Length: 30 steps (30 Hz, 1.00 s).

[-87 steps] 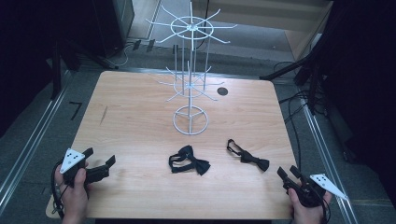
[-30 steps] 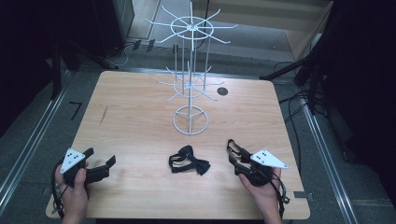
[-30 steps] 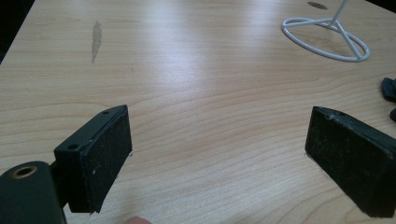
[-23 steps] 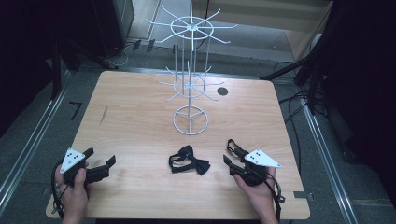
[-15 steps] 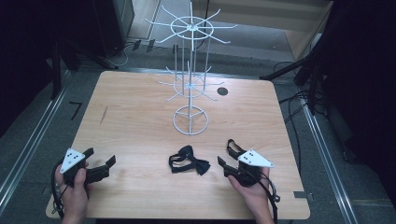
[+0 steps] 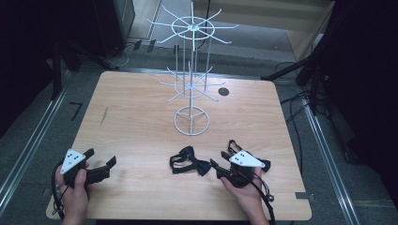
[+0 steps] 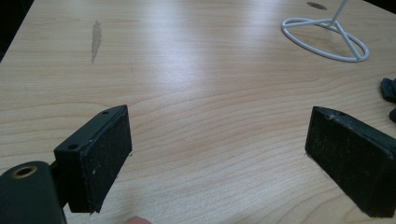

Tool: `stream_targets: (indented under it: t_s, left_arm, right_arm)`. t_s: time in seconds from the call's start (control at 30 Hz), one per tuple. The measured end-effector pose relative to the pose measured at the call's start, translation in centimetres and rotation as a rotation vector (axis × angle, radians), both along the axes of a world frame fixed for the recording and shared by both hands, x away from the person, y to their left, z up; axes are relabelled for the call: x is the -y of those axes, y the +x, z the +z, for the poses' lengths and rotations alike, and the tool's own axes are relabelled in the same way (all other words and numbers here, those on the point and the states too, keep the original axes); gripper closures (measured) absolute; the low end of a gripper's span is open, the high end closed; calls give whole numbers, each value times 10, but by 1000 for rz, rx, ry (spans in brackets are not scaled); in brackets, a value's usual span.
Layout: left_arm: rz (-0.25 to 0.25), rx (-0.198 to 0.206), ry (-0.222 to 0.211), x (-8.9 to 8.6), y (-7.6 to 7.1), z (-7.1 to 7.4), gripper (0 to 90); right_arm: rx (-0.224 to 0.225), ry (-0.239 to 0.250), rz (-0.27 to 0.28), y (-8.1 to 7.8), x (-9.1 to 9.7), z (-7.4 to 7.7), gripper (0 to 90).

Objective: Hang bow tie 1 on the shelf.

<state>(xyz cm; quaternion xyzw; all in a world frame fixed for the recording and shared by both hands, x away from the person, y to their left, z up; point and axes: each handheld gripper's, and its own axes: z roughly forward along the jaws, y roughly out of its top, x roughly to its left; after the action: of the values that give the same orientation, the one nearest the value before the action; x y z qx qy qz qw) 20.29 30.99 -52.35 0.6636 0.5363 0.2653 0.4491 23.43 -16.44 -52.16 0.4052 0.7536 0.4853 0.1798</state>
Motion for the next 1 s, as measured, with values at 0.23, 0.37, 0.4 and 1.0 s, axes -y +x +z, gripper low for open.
stream_targets:
  t_s: [0.23, 0.37, 0.4, 1.0]
  left_arm:
    - [1, 0, -1, 0, 0, 0, 80]
    - [1, 0, -2, 0, 0, 0, 81]
    - [0, 0, -3, 0, 0, 0, 81]
    - [-1, -3, -8, -1, 1, 0, 80]
  right_arm:
    - [-9, 3, 14, 1, -9, -3, 478]
    - [-11, 1, 23, 2, -13, -5, 480]
    - [-11, 1, 23, 2, -13, -5, 480]
    - [-37, -14, 81, 7, -43, -12, 461]
